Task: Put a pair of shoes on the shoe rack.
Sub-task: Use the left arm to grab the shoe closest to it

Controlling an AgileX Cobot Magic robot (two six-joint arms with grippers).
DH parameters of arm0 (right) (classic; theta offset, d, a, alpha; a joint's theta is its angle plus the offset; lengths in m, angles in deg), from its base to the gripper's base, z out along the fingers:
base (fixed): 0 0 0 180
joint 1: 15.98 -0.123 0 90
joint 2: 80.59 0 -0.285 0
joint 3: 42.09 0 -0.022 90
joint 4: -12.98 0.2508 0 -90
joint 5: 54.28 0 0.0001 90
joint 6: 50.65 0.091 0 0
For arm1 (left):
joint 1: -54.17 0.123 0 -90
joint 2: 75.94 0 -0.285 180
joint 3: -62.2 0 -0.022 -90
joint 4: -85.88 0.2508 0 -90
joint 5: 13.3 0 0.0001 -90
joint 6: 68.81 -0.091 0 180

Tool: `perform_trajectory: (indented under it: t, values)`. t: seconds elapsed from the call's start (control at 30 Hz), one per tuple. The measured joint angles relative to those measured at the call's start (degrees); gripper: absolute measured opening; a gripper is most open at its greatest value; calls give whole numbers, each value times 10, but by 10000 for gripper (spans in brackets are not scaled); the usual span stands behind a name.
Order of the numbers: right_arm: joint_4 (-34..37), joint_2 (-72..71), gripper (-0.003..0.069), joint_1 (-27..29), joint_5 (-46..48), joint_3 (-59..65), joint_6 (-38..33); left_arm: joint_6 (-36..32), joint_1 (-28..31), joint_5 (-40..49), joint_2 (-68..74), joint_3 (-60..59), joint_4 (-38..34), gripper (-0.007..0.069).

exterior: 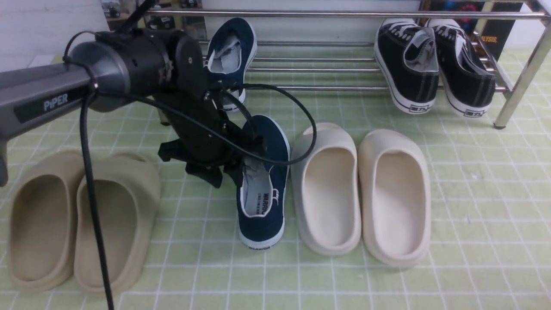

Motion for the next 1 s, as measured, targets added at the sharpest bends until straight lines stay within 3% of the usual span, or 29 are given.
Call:
perform_trajectory:
  t: [0.57, 0.77, 0.87, 0.97, 1.0]
  values:
    - [0, 0, 239, 0, 0, 0, 0, -32, 0, -9, 39, -1, -76, 316]
    - [0, 0, 239, 0, 0, 0, 0, -40, 0, -9, 33, -1, -61, 310]
    - [0, 0, 239, 0, 0, 0, 0, -40, 0, -11, 41, -1, -45, 248]
    - [0, 0, 239, 0, 0, 0, 0, -40, 0, -22, 54, -1, -41, 136]
    - [0, 0, 239, 0, 0, 0, 0, -40, -1, -25, 58, -1, -41, 35]
